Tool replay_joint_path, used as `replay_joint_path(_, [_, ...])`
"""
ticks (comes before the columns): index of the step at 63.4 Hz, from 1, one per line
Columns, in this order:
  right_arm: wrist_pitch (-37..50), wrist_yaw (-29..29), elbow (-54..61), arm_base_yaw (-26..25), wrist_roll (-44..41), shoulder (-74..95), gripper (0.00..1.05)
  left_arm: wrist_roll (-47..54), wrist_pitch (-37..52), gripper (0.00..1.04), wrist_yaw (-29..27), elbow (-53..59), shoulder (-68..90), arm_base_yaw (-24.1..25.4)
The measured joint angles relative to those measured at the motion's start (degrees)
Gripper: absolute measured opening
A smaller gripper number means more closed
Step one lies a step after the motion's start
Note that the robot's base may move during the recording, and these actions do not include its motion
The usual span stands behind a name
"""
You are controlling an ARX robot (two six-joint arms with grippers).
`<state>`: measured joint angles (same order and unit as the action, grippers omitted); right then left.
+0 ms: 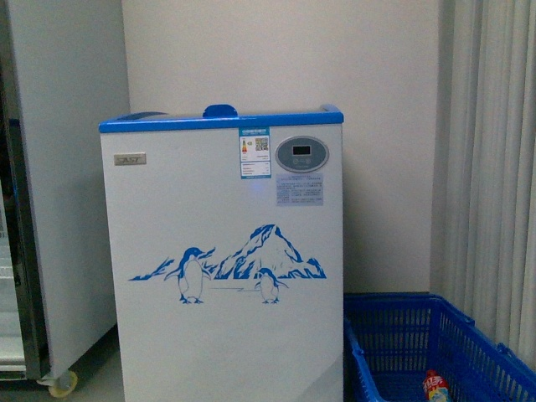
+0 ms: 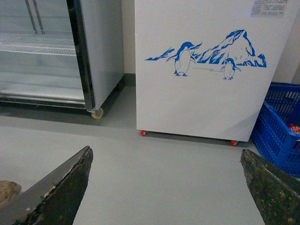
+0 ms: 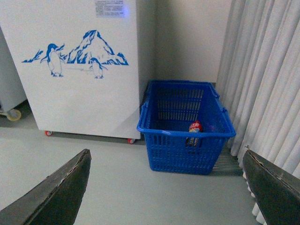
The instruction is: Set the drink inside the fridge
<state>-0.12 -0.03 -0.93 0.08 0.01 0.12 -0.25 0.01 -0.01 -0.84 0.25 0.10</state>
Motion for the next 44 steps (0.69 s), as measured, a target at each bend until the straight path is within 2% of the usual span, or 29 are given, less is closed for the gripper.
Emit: replay_joint_path(44, [0.00, 0.00, 0.00, 0.00, 0.00, 0.00, 0.97, 0.00, 0.00, 0.97, 0.00, 0.00, 0.00, 0.00])
